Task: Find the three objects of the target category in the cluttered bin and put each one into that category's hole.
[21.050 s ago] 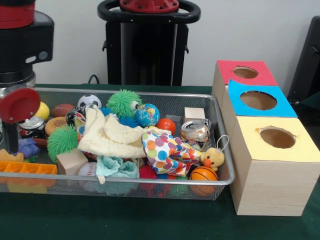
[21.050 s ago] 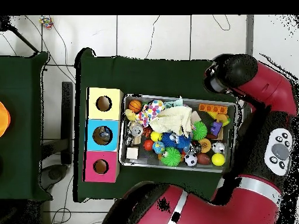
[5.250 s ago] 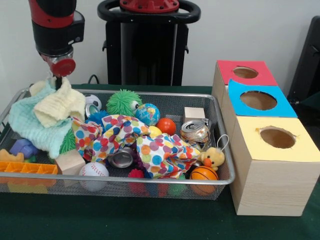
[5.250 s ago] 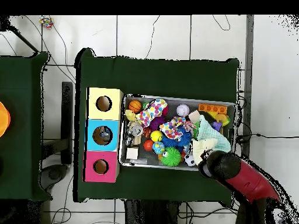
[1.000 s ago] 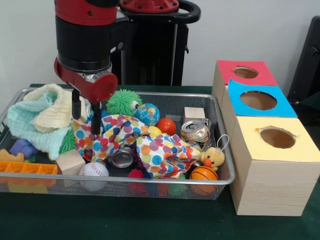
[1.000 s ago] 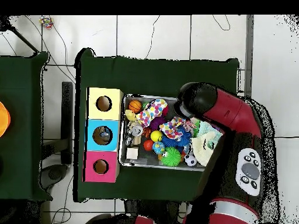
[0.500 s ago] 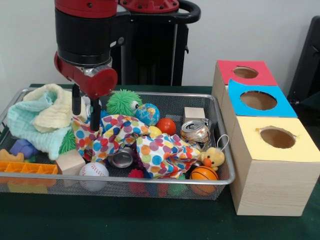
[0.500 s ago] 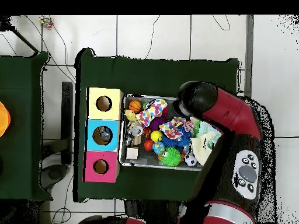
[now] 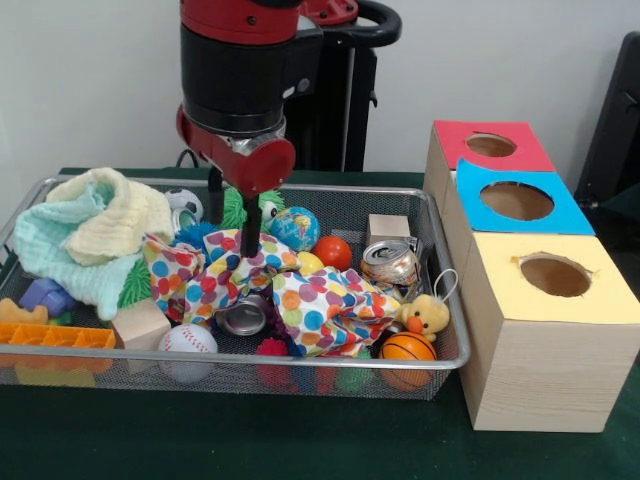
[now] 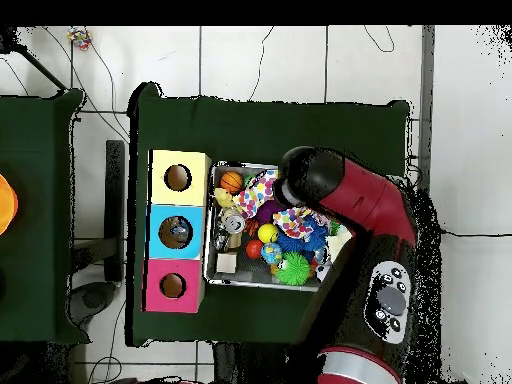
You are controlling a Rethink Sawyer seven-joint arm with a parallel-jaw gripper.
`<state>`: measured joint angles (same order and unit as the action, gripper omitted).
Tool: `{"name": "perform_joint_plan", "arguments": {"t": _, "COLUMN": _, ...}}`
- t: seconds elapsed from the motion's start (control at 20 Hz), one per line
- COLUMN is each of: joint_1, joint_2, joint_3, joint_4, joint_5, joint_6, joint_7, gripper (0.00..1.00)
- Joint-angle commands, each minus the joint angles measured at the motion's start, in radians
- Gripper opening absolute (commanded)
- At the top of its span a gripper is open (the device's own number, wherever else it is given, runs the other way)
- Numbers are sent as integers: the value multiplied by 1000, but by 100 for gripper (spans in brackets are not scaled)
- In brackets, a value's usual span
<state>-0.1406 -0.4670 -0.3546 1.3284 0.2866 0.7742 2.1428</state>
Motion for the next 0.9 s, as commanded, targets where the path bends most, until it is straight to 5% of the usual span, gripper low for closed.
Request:
{"name": "perform_joint_plan", "arguments": {"t": 0.05, "joint_1": -6, "joint_2": 32, "joint_3": 35, "joint_4": 101, "joint_5": 43, "joint_6": -64, "joint_7": 259, "gripper": 100}}
{"name": "perform_joint_plan", "arguments": {"t": 0.9, "joint_1": -60, "joint_2": 172, "joint_3": 104, "joint_4": 130, "joint_5": 49, "joint_6": -278, "joint_7": 210, "gripper": 100}}
